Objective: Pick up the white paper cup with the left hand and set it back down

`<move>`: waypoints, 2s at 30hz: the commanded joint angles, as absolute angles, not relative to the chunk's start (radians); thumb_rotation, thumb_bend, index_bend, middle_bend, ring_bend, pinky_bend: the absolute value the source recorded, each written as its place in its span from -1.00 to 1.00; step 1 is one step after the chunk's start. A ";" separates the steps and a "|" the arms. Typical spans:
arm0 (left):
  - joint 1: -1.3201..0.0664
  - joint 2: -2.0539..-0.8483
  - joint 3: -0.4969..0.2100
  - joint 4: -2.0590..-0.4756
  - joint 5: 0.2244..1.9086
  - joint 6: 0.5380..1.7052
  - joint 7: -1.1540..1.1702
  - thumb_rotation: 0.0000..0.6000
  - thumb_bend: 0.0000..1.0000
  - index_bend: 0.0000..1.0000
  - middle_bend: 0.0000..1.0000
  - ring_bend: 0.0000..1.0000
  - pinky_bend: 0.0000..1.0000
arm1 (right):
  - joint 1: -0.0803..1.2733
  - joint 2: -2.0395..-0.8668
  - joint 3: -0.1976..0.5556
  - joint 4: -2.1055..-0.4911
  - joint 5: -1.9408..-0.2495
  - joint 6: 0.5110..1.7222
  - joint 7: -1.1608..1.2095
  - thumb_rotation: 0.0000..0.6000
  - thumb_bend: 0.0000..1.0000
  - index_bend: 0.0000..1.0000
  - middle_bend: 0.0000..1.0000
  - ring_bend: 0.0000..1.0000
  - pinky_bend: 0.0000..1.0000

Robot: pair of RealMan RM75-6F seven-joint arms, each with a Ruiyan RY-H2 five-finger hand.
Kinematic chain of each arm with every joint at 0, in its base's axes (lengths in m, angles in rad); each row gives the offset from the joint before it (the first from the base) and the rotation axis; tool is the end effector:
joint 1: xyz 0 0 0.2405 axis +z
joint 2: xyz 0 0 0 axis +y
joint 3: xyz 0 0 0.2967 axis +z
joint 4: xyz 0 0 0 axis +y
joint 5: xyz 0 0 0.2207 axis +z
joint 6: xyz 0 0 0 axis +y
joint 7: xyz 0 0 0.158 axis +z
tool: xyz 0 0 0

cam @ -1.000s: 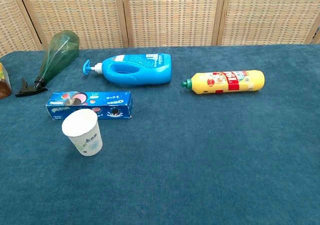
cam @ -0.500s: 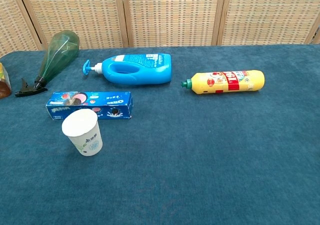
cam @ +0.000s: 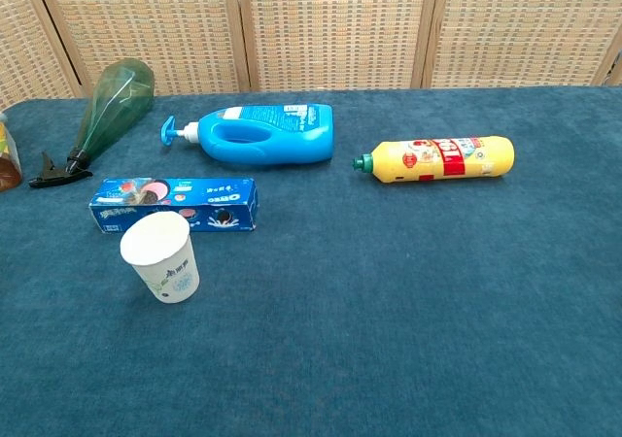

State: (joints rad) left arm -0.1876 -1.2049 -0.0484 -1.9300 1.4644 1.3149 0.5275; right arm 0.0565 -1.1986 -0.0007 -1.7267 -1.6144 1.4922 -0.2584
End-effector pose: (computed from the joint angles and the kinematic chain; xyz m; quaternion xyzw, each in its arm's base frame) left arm -0.2566 0.2155 0.0932 -0.6925 -0.3532 -0.3391 0.5298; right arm -0.3104 -0.1750 0.1191 0.6445 -0.3578 0.3753 0.5620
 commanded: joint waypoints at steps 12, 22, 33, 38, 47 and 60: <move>-0.467 -1.363 -0.176 -2.029 1.020 1.145 0.929 1.00 -0.66 -0.61 -1.00 -1.00 -1.00 | 0.061 -1.175 0.015 -1.730 -1.591 1.491 -0.203 1.00 -0.87 -1.00 -1.00 -1.00 -0.97; -0.598 -1.452 -0.177 -2.009 0.810 1.190 1.079 1.00 -0.65 -0.63 -1.00 -1.00 -1.00 | 0.063 -1.160 0.019 -1.737 -1.579 1.485 -0.173 1.00 -0.87 -1.00 -1.00 -1.00 -0.97; -0.673 -1.526 -0.143 -1.944 0.727 1.234 1.115 1.00 -0.64 -0.59 -1.00 -1.00 -1.00 | 0.064 -1.151 0.021 -1.741 -1.570 1.481 -0.157 1.00 -0.87 -1.00 -1.00 -1.00 -0.97; -0.694 -1.541 -0.138 -1.926 0.713 1.248 1.099 1.00 -0.64 -0.52 -1.00 -1.00 -1.00 | 0.066 -1.150 0.020 -1.743 -1.570 1.478 -0.153 1.00 -0.87 -1.00 -1.00 -1.00 -0.97; -0.722 -1.554 -0.112 -1.910 0.707 1.250 1.081 1.00 -0.49 -0.31 -1.00 -1.00 -1.00 | 0.066 -1.150 0.018 -1.742 -1.576 1.479 -0.147 1.00 -0.87 -1.00 -1.00 -1.00 -0.97; -0.681 -1.542 -0.108 -1.939 0.808 1.241 0.832 1.00 -0.49 -0.18 -1.00 -1.00 -1.00 | 0.066 -1.152 0.019 -1.740 -1.577 1.481 -0.144 1.00 -0.87 -1.00 -1.00 -1.00 -0.97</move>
State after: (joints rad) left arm -0.7036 -1.5446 -0.1006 -1.9316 0.7779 1.2529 0.9187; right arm 0.0662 -1.1519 0.0186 -1.7404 -1.5767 1.4814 -0.1442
